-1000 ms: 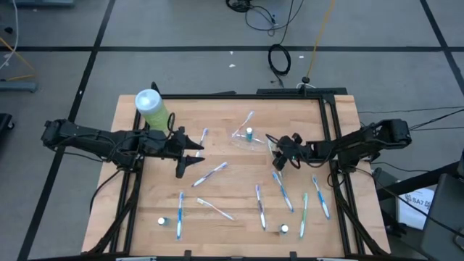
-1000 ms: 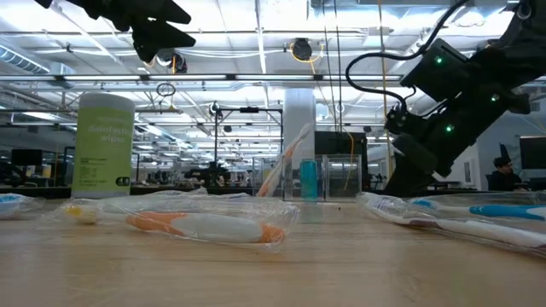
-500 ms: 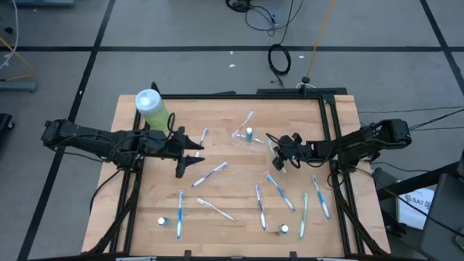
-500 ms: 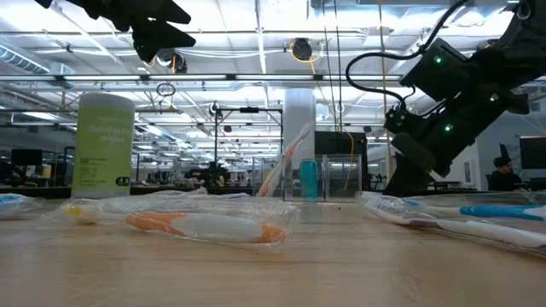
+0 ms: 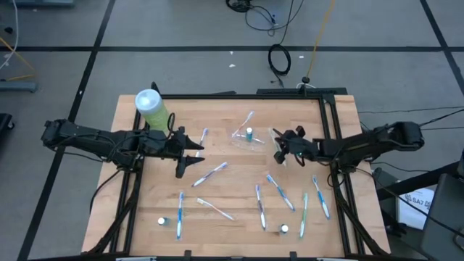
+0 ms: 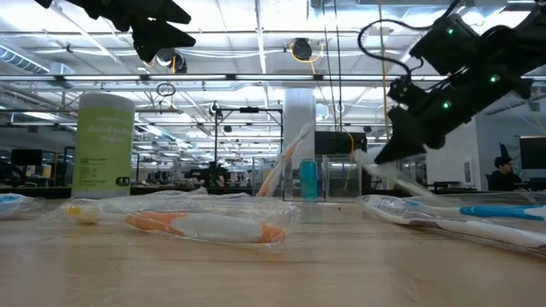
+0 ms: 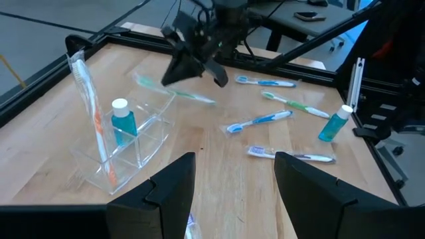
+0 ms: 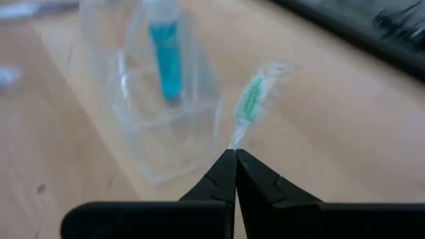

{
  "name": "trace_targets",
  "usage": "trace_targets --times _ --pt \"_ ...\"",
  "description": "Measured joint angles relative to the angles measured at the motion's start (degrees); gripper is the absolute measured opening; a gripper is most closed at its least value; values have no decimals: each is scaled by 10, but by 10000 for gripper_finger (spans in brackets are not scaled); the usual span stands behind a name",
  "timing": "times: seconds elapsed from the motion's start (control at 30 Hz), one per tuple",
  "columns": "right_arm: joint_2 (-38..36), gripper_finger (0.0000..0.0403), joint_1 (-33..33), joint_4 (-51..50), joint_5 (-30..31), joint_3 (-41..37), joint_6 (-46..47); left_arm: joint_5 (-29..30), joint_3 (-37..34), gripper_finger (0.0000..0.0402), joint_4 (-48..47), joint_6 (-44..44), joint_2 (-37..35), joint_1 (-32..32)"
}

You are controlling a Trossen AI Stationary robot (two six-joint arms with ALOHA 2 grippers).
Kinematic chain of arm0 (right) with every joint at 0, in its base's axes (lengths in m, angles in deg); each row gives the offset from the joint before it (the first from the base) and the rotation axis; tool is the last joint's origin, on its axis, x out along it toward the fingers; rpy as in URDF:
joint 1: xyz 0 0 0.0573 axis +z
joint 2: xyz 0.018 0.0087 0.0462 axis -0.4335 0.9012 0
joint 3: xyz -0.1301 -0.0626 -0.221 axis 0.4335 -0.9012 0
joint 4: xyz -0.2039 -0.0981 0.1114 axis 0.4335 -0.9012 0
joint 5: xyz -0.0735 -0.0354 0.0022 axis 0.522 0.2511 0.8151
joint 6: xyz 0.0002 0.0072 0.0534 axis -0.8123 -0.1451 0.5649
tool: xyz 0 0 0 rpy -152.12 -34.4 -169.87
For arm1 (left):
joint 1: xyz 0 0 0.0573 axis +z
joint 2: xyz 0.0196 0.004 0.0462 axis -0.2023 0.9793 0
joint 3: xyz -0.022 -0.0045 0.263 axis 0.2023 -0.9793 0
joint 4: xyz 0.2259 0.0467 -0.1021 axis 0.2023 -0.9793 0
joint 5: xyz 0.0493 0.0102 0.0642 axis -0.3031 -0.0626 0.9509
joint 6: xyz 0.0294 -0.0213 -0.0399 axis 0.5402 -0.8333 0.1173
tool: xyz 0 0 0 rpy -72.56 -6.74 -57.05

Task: Pick & Place toothbrushing station
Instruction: Put the top green toothbrush into the transparent organizer

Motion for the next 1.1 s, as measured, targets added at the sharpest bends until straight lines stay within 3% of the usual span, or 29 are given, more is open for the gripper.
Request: trace_targets --times 0.27,0.57,0.83,1.1 --pt "-79 0 1 36 72 0 -61 0 0 214 0 0 0 0" --pt "-102 0 1 275 48 0 -194 0 0 214 1 1 0 0" --pt "-39 0 1 420 -9 0 -231 0 0 214 3 2 0 0" --pt "89 0 1 547 -9 0 -249 5 0 214 35 23 0 0"
